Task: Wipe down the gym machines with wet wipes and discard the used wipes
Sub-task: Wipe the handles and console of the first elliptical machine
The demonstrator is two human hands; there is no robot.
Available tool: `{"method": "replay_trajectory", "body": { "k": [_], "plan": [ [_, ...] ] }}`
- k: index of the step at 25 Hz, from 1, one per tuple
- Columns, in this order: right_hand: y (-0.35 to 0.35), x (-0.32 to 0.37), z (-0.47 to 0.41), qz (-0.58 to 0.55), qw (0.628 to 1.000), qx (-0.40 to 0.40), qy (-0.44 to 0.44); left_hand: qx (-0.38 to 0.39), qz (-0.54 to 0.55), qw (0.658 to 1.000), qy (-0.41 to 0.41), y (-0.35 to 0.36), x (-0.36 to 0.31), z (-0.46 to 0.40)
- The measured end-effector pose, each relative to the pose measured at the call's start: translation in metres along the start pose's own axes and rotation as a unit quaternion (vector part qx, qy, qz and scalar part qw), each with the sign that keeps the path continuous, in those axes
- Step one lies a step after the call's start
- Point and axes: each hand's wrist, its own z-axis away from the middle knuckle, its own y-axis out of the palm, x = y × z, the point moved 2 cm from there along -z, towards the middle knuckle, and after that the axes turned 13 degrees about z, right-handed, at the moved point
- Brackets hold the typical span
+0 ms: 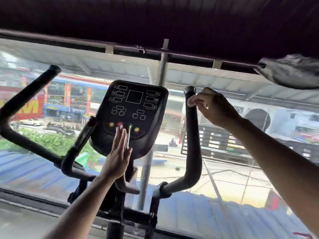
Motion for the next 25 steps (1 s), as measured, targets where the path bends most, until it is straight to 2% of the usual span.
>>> {"method": "replay_trajectory", "body": {
  "k": [2,5,9,14,17,20,22,25],
  "plan": [
    [0.003,-0.003,-0.013,0.031,0.999,0.0,-0.012,0.009,0.012,1.0,0.009,-0.003,0.0,-0.001],
    [0.012,-0.001,-0.027,0.062,0.998,0.001,-0.016,0.018,-0.005,0.999,-0.03,0.002,-0.003,-0.007],
    [0.016,0.008,-0.034,0.066,0.997,0.025,0.022,-0.049,-0.023,0.998,-0.031,0.013,-0.003,-0.004],
    [0.001,0.02,0.005,0.045,0.991,0.121,-0.044,-0.056,0.009,0.998,0.002,0.011,0.001,0.0],
    [-0.008,0.015,-0.008,0.047,0.984,0.156,-0.073,-0.058,0.015,0.998,-0.002,0.011,0.001,0.001],
    [-0.003,-0.001,-0.047,0.113,0.983,0.14,-0.027,-0.062,0.011,0.998,-0.004,0.012,-0.001,0.001],
    [0.006,0.002,-0.059,0.114,0.982,0.15,0.006,-0.062,0.005,0.998,-0.009,0.012,-0.002,0.003],
    [0.012,0.016,-0.046,0.107,0.979,0.173,0.01,-0.055,0.005,0.998,-0.016,0.011,-0.001,0.001]
  ]
}}
